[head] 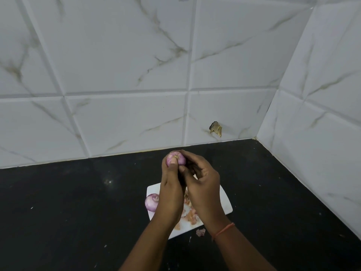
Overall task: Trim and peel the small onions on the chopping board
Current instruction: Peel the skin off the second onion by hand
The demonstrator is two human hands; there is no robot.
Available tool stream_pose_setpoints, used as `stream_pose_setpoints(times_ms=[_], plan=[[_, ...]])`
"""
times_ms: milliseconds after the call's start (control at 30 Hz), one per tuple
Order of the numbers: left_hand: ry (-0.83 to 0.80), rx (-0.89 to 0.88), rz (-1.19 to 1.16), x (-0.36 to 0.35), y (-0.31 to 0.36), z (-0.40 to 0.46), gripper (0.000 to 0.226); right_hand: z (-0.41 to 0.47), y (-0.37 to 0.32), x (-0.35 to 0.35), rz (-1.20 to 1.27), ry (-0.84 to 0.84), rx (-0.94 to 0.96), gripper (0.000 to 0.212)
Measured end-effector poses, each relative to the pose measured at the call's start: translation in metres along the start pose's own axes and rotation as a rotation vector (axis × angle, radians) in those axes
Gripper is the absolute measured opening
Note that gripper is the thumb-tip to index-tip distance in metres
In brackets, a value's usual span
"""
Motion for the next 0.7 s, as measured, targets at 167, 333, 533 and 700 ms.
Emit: stream_pose_setpoints(times_ms=[167, 333, 533, 700], plan=[[0.211, 0.232, -0.209, -0.004, -0.009, -0.002, 0.041, -0.006, 0.011, 0.000, -0.055, 0.020, -0.030, 0.035], [0.275, 0.575, -0.651, 0.000, -0.012, 0.008, 0.043, -0.007, 0.010, 0.001, -0.125, -0.025, 0.062, 0.045], [0.135, 0.612, -0.660, -0.001, -0.007, 0.013, 0.054, 0.002, 0.017, 0.005, -0.015, -0.162, -0.048, 0.048], [0.053, 0.476, -0.483, -0.003, -0.017, 0.005, 0.045, 0.006, 0.029, 0.012, -0.086, -0.057, -0.130, 0.031]])
Point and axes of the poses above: each hand's wrist, its own z-axis towards the middle knuckle, its own x-axis out of the back of the hand, y = z × x, the point moved 5 cm from there along z, towards the middle knuckle, and after that the axes turned 5 degrees about -x, right-handed, at the moved point
